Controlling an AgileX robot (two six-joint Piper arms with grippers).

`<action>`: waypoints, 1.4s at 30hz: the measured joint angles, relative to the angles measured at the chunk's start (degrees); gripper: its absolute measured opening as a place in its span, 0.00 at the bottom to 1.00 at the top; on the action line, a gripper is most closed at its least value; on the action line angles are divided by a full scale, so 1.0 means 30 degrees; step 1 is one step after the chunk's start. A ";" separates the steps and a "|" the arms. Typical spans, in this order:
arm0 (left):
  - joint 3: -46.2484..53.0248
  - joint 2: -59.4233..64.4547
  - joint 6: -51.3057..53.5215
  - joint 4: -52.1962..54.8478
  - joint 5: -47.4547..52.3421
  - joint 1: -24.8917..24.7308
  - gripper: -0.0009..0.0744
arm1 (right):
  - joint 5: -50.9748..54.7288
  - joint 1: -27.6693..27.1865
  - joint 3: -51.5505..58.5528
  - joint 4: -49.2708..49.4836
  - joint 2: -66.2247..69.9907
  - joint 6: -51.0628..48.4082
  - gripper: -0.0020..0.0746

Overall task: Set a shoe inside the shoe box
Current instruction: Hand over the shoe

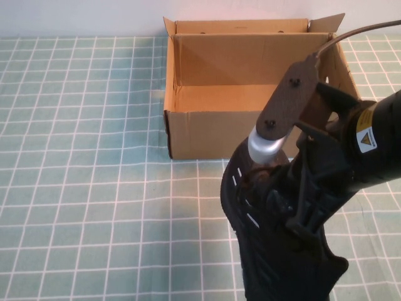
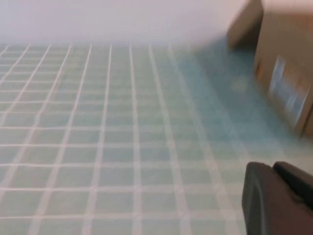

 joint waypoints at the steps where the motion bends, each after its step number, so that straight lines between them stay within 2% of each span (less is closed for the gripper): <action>1: 0.0000 0.0000 -0.0595 -0.0818 -0.0689 0.0000 0.01 | 0.0050 0.0000 -0.0139 -0.0045 0.0000 0.0183 0.02; 4: 0.0000 0.0000 -0.2126 -0.3102 -0.2309 0.0000 0.01 | 0.0247 0.0000 -0.0901 -0.0379 0.0000 0.0889 0.02; 9: 0.0000 0.0000 -0.3064 -0.3955 -0.3606 -0.0087 0.01 | 0.0322 0.0000 -0.2330 -0.1667 0.0260 0.2769 0.02; 14: -0.2446 0.1104 -0.2742 -0.4041 -0.0306 -0.1005 0.01 | 0.0743 0.0000 -0.3359 -0.2095 0.1048 0.3525 0.02; 20: -0.7604 0.6326 0.0787 -0.4041 0.3996 -0.2794 0.01 | 0.1363 -0.0078 -0.6023 -0.2499 0.2796 0.3655 0.02; 26: -1.1361 1.1627 0.4228 -0.4227 0.4776 -0.4023 0.01 | 0.2818 -0.0822 -0.8963 -0.2499 0.4673 0.3655 0.02; 31: -1.3131 1.5455 0.7512 -0.6734 0.4032 -0.5334 0.01 | 0.3126 -0.1389 -1.0736 -0.2576 0.5882 0.3620 0.02; 35: -1.4325 1.8323 1.0717 -0.9016 0.2781 -0.7199 0.01 | 0.3167 -0.1959 -1.2092 -0.2576 0.6717 0.3620 0.02; 42: -1.6587 2.1049 1.2196 -0.9614 0.0096 -1.1095 0.02 | 0.3466 -0.2550 -1.4395 -0.2541 0.8325 0.3620 0.02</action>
